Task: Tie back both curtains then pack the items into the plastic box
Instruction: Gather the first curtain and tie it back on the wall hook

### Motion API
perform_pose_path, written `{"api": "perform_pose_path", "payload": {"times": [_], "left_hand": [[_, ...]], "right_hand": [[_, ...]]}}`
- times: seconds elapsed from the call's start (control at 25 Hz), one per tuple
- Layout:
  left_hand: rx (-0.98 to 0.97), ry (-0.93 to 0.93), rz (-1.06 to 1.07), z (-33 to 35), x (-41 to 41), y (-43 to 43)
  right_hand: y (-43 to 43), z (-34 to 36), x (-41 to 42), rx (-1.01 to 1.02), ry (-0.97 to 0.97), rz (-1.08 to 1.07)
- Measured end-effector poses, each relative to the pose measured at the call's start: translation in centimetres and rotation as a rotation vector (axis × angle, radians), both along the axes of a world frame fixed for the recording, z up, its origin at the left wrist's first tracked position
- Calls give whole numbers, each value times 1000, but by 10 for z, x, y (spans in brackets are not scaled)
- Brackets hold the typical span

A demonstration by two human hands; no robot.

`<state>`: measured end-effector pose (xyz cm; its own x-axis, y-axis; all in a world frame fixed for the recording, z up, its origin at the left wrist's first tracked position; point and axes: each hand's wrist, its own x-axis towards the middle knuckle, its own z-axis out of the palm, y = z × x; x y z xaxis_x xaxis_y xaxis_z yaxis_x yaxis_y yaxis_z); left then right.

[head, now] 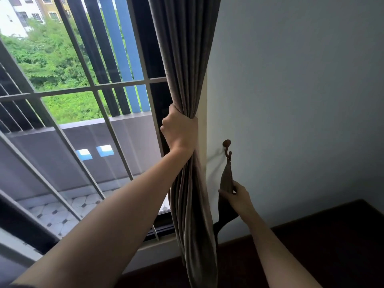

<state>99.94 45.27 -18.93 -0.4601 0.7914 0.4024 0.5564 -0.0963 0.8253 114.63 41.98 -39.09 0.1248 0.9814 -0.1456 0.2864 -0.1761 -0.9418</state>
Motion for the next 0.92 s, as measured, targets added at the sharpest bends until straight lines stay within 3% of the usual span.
{"api": "perform_pose_path", "payload": {"times": [0.16,0.4,0.8,0.92], "left_hand": [[-14,-8,-19,1,2,0],[-52,-18,-35,4,1,1],[-104,-36,-67,8,-1,-1],[-112,-30,-77,7,-4,0]], "right_hand": [[-35,45,8,-75,155,195],[-75,112,-27,100,273,227],[-66,108,-127,403,-224,28],[-58,104,-142,453,-163,-11]]}}
